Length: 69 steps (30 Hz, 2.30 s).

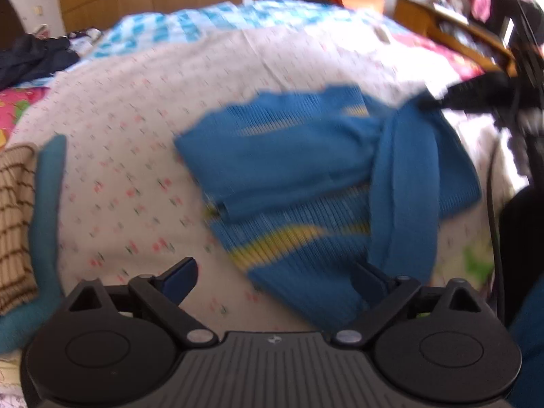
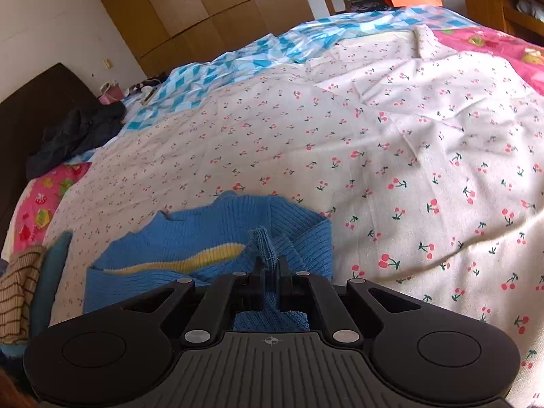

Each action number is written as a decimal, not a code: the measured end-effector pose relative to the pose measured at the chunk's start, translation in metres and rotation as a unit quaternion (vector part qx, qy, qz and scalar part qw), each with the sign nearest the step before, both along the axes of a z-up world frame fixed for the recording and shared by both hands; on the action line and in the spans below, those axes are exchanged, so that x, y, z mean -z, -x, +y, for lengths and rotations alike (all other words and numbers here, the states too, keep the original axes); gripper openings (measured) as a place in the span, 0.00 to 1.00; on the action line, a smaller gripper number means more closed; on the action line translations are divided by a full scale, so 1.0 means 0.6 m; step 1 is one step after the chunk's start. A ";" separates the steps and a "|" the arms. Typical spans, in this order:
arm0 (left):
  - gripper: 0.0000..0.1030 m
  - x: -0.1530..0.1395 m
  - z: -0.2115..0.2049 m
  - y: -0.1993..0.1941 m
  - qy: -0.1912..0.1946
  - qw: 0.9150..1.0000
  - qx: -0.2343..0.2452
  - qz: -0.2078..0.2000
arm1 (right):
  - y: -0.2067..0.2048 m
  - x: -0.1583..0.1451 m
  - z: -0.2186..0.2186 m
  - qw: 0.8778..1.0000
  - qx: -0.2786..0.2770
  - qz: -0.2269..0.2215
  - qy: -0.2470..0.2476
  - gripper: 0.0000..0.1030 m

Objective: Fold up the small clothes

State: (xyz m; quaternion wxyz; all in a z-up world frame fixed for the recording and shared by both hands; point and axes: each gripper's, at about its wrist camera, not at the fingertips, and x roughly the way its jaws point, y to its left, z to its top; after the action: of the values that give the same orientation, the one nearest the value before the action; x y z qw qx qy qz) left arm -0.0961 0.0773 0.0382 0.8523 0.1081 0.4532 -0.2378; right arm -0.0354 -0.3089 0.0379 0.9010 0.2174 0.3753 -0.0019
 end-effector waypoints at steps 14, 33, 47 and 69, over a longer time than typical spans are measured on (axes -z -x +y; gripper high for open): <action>0.59 0.020 -0.030 0.065 -0.001 0.991 0.060 0.119 | 0.004 0.030 0.001 0.999 -0.009 -0.009 -0.035 0.07; 0.11 -0.069 -0.001 0.007 0.006 1.000 -0.011 0.002 | 0.020 0.020 -0.018 0.997 0.021 -0.045 -0.063 0.08; 0.11 -0.053 0.028 -0.227 0.055 0.986 -0.132 -0.086 | 0.018 0.025 -0.054 0.988 0.112 -0.081 -0.075 0.07; 0.23 0.016 0.040 -0.288 0.034 0.978 -0.197 -0.053 | -0.040 0.050 -0.046 0.993 0.099 -0.043 -0.055 0.13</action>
State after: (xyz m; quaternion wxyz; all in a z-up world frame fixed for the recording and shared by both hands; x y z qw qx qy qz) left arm 0.0767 0.1010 0.0287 0.9084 0.0003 0.4116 -0.0738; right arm -0.0115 -0.3366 0.0080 0.8983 0.3026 0.3126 -0.0612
